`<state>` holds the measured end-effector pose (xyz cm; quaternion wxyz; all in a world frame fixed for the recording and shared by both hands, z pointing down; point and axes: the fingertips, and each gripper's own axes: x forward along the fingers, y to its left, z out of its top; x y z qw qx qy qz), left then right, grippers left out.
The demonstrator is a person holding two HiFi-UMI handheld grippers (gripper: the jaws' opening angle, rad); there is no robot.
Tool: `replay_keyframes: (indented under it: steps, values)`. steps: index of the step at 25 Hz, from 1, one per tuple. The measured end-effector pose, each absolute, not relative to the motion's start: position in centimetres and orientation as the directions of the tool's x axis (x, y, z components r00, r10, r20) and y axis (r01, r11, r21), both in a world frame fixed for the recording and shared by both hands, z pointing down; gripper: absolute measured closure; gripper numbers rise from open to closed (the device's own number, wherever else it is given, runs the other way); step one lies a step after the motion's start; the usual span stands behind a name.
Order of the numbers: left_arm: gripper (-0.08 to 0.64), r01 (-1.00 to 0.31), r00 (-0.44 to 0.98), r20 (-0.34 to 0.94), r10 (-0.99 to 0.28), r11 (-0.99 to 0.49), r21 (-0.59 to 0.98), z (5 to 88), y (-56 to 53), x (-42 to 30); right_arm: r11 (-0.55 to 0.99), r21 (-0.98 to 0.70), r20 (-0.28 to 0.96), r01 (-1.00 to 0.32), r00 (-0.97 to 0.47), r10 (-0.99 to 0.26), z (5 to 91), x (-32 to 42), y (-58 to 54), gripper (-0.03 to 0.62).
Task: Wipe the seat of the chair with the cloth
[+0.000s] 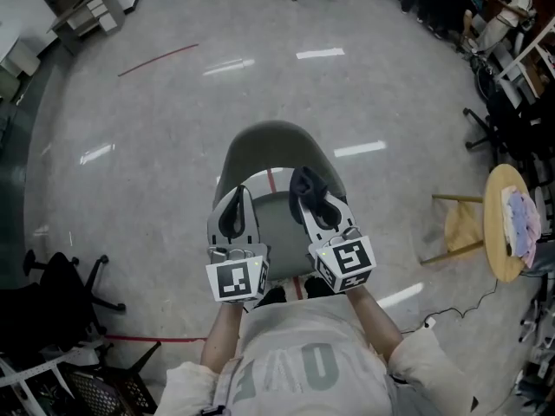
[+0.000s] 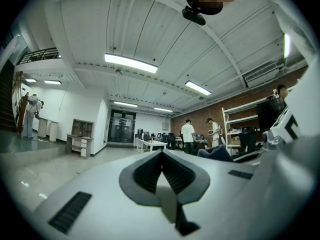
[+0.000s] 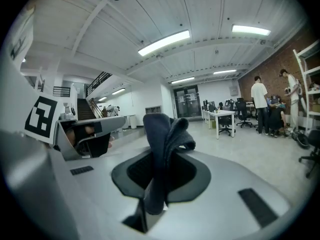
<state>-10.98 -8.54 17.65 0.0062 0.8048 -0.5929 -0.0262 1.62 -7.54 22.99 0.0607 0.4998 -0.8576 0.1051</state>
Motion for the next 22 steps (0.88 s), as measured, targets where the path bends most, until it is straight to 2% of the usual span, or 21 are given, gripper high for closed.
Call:
replay_keyframes:
  steps: [6, 13, 22]
  values:
    - [0.549, -0.951, 0.307, 0.078, -0.948, -0.304, 0.049, 25.8, -8.9, -11.8, 0.508, -0.104, 0.335, -0.855, -0.511, -0.792, 31.6, 0.6, -7.8, 0.538]
    - [0.55, -0.955, 0.297, 0.163, -0.941, -0.294, 0.045, 39.7, -9.6, -13.4, 0.527, -0.164, 0.403, -0.834, -0.544, -0.736, 44.9, -1.2, -8.7, 0.538]
    - [0.549, -0.973, 0.231, 0.186, -0.955, -0.222, 0.067, 48.9, -11.0, -15.0, 0.515, -0.245, 0.461, -0.822, -0.566, -0.684, 55.0, -3.3, -8.7, 0.538]
